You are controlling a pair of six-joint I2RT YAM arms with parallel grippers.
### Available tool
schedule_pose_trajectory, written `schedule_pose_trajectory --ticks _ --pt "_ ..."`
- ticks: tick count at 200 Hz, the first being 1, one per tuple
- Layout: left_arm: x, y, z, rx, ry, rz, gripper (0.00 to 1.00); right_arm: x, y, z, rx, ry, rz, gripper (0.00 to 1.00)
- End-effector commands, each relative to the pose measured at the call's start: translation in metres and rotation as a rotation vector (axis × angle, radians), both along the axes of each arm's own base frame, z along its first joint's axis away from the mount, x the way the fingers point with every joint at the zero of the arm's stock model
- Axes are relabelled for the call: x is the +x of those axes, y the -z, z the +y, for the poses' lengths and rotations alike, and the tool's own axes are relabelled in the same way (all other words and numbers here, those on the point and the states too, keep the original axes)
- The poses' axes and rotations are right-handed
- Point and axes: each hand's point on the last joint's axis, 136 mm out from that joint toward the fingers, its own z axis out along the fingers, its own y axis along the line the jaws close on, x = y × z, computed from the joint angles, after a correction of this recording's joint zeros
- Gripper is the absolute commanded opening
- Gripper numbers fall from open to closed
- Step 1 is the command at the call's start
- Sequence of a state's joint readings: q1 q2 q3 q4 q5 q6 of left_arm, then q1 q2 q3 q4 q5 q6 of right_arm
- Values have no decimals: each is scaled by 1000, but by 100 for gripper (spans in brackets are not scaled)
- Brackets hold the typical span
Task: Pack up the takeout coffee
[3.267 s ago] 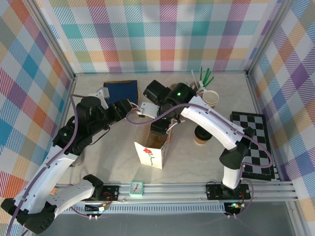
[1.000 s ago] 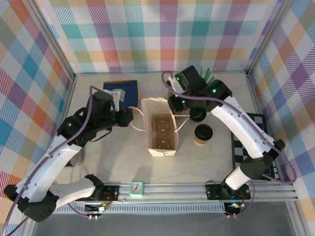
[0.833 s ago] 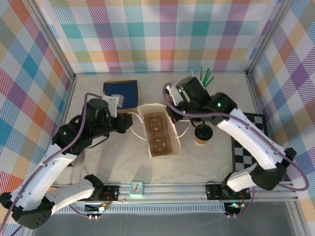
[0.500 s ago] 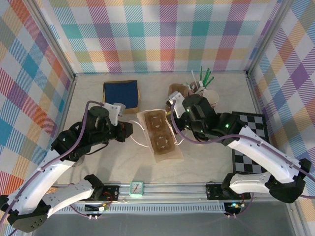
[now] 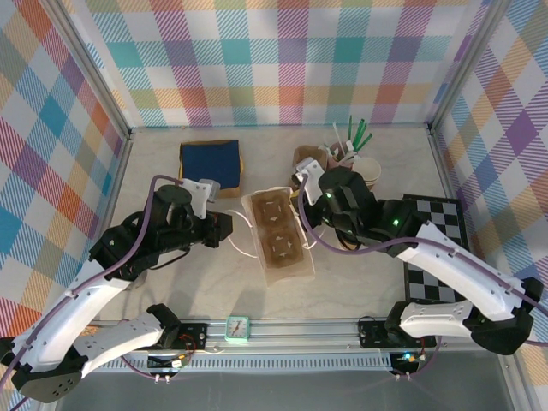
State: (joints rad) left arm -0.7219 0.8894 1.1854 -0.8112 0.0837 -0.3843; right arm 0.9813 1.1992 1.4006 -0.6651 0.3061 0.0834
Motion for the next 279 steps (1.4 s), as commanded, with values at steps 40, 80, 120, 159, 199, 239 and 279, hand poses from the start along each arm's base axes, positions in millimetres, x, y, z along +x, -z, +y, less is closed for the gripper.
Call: schedule_pose_trajectory --ticks 40,80,120,159,199,239,279 --pt "15 -9 12 28 -129 4 13 17 27 21 -170 -4 79 0" --pt "33 -14 13 45 -177 43 13 26 24 15 -191 67 129 0" --pt "51 -9 14 13 -199 124 13 31 13 5 -182 109 167 1" --pt "68 -11 9 2 -207 147 31 49 15 2 -201 120 217 13" --pt "72 -30 11 4 -214 107 62 65 11 -3 -216 140 220 61" --pt "67 -41 23 44 -232 78 67 68 1 -9 -212 155 218 73" --pt "62 -32 21 52 -208 96 68 57 -2 -8 -180 125 250 73"
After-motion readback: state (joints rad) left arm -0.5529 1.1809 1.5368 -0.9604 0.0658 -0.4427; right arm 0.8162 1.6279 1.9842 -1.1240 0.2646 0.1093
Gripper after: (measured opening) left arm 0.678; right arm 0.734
